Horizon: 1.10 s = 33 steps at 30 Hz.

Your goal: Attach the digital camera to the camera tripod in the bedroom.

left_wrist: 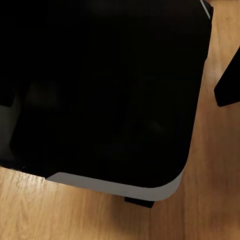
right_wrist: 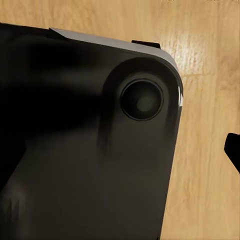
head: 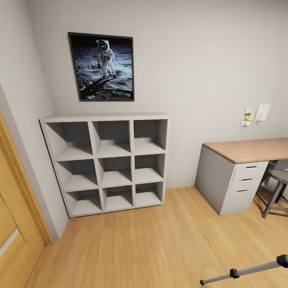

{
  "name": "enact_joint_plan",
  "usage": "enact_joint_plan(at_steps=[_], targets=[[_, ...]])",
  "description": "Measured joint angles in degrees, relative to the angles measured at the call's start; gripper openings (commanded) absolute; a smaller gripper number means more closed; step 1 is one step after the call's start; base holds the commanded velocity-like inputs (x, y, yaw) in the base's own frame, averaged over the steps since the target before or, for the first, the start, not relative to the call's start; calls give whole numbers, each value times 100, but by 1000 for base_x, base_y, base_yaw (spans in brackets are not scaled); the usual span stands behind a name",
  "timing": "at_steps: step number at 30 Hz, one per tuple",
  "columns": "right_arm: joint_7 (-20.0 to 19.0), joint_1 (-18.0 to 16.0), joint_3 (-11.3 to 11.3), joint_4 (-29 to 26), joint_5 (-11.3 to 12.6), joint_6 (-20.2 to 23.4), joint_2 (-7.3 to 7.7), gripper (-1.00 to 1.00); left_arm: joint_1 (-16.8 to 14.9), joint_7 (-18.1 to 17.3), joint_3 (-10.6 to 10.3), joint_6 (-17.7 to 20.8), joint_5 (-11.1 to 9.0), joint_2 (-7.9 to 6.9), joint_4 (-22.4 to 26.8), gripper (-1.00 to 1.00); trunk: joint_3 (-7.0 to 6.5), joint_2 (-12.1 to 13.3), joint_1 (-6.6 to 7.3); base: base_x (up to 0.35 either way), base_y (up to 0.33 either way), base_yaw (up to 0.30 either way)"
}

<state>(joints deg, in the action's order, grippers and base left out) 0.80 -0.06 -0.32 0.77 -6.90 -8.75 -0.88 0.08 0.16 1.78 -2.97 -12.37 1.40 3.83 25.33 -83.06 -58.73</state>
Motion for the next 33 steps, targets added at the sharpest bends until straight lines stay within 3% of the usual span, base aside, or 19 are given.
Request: enact_joint_plan(at_steps=[8, 10, 11, 15, 24, 33], targets=[[-3, -2, -26, -62, 16, -10, 27, 100, 0, 2, -15, -8, 10, -4, 16, 100, 0, 0, 0, 0, 0, 0], [-38, -2, -27, -295, 16, -6, 41, 100, -1, 31, -20, 7, 21, -71, 172, 100, -1, 0, 0, 0, 0, 0], [-45, -2, -24, -394, 11, 7, 33, 100, -1, 41, -21, 21, 24, -97, 272, 100, -1, 0, 0, 0, 0, 0], [-36, -4, -26, -1295, 13, 93, 14, 100, -3, 145, -23, 267, 76, -242, 1434, 100, -3, 0, 0, 0, 0, 0], [-26, -3, -38, -2617, 133, 805, -3, 100, -23, 156, -9, 1188, 129, -365, 2773, 100, -3, 1, 0, 0, 0, 0], [-24, -2, -39, -3075, 219, 1146, -4, 100, -170, 139, -16, 1449, 136, -363, 3035, 100, -3, 1, 0, 0, 0, 0]])
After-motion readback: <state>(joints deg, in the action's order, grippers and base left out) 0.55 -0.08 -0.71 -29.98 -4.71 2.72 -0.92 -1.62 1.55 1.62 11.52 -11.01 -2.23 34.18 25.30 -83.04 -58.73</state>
